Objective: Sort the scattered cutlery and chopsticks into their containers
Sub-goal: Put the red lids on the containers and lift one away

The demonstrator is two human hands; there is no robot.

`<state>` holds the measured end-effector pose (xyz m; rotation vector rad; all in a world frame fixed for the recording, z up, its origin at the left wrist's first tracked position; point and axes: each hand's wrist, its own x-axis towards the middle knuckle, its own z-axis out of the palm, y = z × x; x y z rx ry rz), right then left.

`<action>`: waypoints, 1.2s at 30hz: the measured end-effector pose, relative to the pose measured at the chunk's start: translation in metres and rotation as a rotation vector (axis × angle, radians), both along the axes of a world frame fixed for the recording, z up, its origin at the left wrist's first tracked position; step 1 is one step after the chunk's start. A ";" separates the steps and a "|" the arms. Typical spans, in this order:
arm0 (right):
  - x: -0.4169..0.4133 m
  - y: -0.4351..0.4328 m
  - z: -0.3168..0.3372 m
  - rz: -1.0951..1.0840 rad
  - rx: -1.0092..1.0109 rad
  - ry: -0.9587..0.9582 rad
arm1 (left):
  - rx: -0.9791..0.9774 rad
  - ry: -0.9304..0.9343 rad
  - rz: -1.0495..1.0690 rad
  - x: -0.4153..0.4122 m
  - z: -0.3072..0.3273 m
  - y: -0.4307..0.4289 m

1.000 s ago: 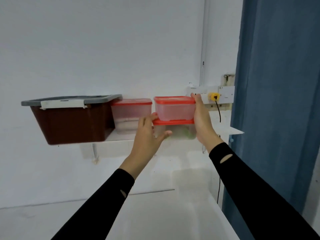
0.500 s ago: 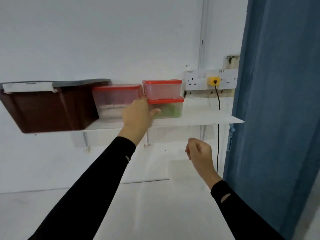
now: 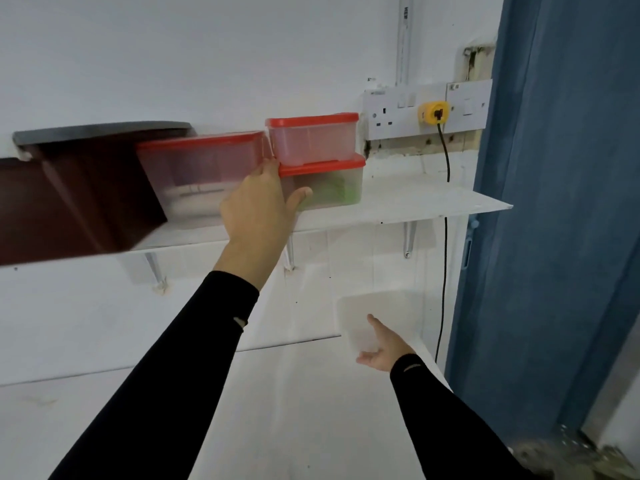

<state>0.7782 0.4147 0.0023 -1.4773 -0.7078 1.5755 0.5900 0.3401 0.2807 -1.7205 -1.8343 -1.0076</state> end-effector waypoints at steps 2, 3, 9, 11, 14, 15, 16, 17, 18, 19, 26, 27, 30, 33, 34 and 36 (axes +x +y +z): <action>-0.009 0.001 -0.007 -0.112 0.083 -0.086 | 0.009 -0.001 -0.007 0.001 -0.001 -0.001; -0.011 -0.002 -0.009 -0.123 0.110 -0.159 | 0.013 -0.005 -0.007 0.001 -0.002 0.000; -0.013 -0.003 -0.013 -0.178 0.189 -0.139 | 0.021 -0.015 -0.004 0.002 -0.002 0.001; -0.012 -0.017 0.005 -0.132 0.033 0.128 | 0.017 -0.014 -0.002 0.002 -0.002 0.001; 0.010 -0.048 0.024 -0.034 -0.052 0.172 | 0.012 -0.032 -0.015 0.003 -0.002 0.000; 0.016 -0.055 0.030 0.003 -0.048 0.156 | 0.004 -0.034 -0.018 0.003 -0.001 0.000; 0.024 -0.063 0.037 0.051 -0.050 0.099 | -0.005 -0.037 -0.021 0.004 0.000 -0.001; 0.030 -0.071 0.047 0.077 -0.042 0.089 | -0.018 -0.039 -0.022 0.004 0.001 -0.003; 0.037 -0.083 0.056 0.096 -0.018 0.093 | -0.028 -0.038 -0.026 0.006 0.002 -0.006; 0.043 -0.093 0.066 0.133 0.005 0.078 | -0.036 -0.035 -0.025 0.006 0.003 -0.009; 0.071 -0.153 0.149 0.349 0.107 -0.029 | -0.116 0.051 -0.012 0.003 0.010 -0.012; 0.073 -0.160 0.163 0.388 0.150 -0.028 | -0.131 0.052 -0.020 0.003 0.011 -0.013; 0.080 -0.179 0.208 0.413 0.285 0.040 | -0.163 0.084 -0.038 0.001 0.015 -0.017; 0.091 -0.185 0.244 0.396 0.385 0.147 | -0.181 0.104 -0.061 0.001 0.018 -0.020; 0.096 -0.183 0.254 0.380 0.406 0.175 | -0.182 0.111 -0.056 0.002 0.018 -0.020; 0.106 -0.175 0.273 0.318 0.423 0.228 | -0.185 0.134 -0.031 0.003 0.018 -0.020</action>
